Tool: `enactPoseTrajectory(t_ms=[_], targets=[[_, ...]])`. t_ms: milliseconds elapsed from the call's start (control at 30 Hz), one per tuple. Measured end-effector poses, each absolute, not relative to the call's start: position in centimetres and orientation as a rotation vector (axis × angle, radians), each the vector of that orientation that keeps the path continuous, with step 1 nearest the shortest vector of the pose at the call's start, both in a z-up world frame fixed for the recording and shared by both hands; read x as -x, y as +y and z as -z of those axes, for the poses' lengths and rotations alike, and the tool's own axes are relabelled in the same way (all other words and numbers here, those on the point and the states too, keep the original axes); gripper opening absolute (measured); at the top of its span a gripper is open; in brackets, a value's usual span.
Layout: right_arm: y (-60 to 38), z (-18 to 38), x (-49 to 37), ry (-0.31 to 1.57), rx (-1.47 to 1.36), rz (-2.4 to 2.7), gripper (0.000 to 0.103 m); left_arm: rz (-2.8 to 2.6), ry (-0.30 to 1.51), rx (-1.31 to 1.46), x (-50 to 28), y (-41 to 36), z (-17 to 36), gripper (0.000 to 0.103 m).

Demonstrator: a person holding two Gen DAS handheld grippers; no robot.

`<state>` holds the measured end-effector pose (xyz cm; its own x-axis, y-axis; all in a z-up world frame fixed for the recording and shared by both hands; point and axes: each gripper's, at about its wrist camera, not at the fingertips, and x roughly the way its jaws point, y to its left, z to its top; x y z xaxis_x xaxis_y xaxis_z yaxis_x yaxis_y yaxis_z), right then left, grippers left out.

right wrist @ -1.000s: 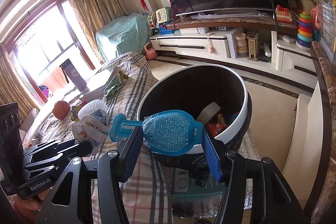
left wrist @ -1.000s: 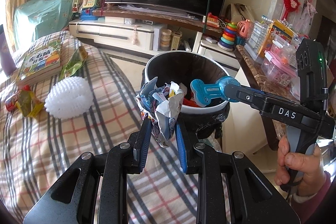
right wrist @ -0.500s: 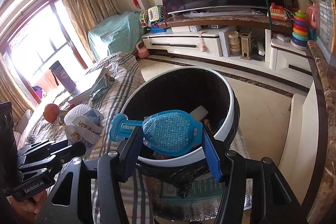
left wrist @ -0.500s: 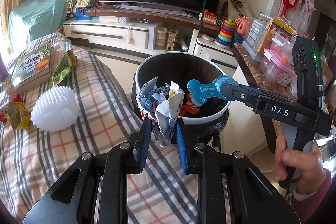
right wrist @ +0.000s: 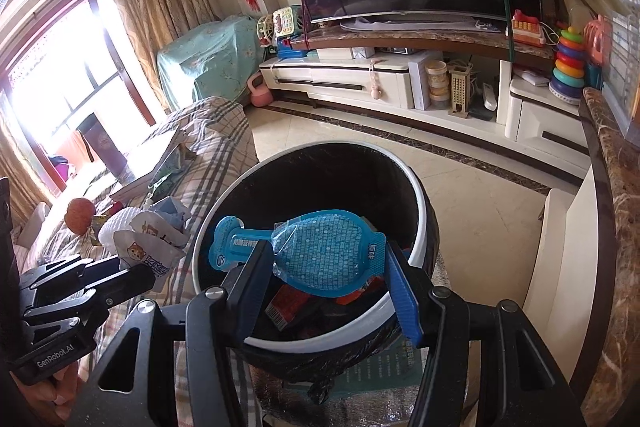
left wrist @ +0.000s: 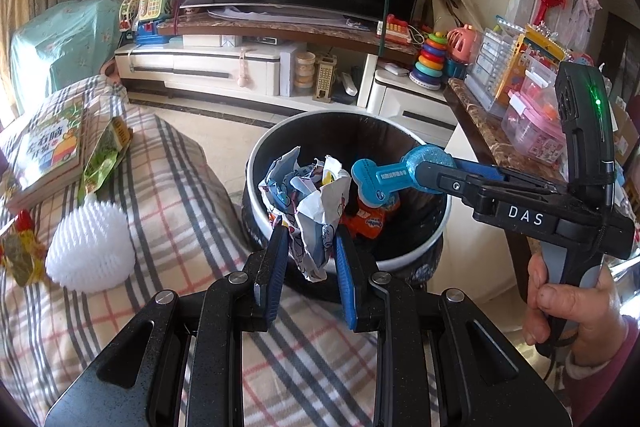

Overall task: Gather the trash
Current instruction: 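Hold the wrapper and blue brush over the bin opening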

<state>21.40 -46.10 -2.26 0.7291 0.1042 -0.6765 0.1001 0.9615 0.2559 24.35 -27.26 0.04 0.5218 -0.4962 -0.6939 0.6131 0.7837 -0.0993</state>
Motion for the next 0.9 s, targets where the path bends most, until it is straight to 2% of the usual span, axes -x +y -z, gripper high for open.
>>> enactPoseTrajectory(t_ms=[900], targets=[[-46.9, 2.2, -23.0, 0.778, -0.258, 0.010, 0.057, 0.667, 0.773, -0.221, -26.0, -29.9, -0.2, 0.022]])
